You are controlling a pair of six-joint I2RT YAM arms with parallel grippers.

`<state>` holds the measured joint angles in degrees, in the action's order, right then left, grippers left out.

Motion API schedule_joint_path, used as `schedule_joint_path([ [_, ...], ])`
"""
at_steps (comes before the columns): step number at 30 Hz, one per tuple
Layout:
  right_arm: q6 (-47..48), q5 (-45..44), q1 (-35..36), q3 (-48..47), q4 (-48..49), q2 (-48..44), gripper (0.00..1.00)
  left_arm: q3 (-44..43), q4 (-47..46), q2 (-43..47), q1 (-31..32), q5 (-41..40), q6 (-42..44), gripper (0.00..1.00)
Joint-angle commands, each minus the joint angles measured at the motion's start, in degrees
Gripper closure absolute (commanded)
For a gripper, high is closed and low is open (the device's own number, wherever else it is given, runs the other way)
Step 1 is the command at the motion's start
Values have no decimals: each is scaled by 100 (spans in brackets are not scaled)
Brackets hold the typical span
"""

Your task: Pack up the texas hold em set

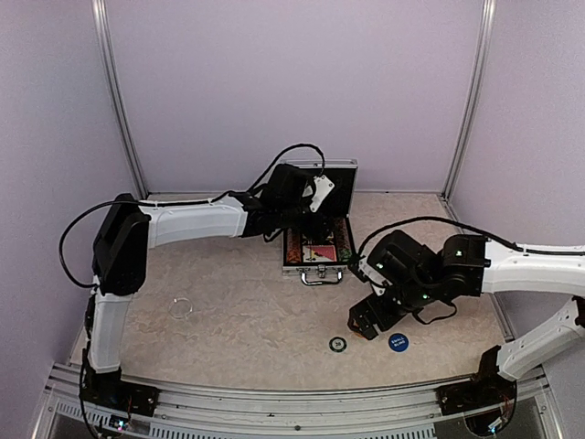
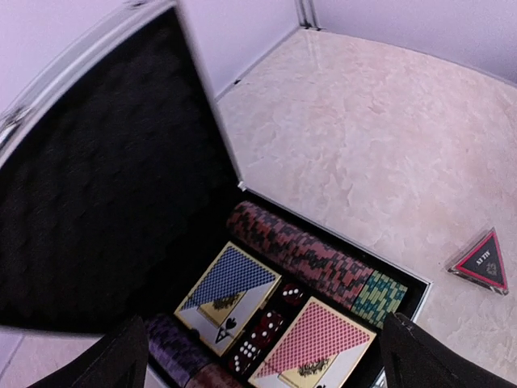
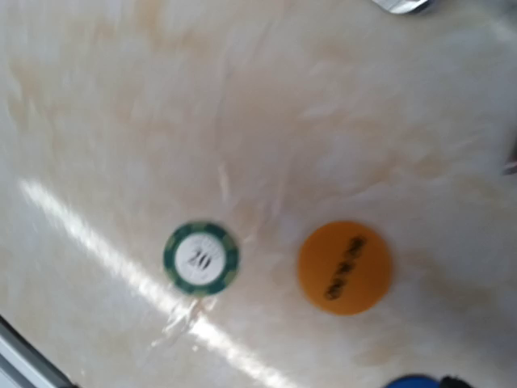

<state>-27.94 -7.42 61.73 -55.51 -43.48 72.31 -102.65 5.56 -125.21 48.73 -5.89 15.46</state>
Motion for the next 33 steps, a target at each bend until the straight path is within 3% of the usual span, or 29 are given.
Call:
schedule_joint_path([
  [1,-186,-234,479,-75,108,720,3,830,179,782,-122,-568,-1672,1],
  [7,-374,-399,672,-61,609,1542,3,2560,133,1921,-245,-576,-3273,1],
  [13,-375,-414,716,-351,738,2237,4,3735,13,2750,-75,-569,-3929,1],
  [18,-377,-453,760,-420,852,2627,10,4161,46,3273,73,-810,-4158,1],
  [29,-405,-367,779,-307,1117,2828,36,4467,26,3674,109,-1012,-4438,1],
  [33,-434,-293,779,-286,1165,2870,39,4510,37,3743,110,-1094,-4451,1],
])
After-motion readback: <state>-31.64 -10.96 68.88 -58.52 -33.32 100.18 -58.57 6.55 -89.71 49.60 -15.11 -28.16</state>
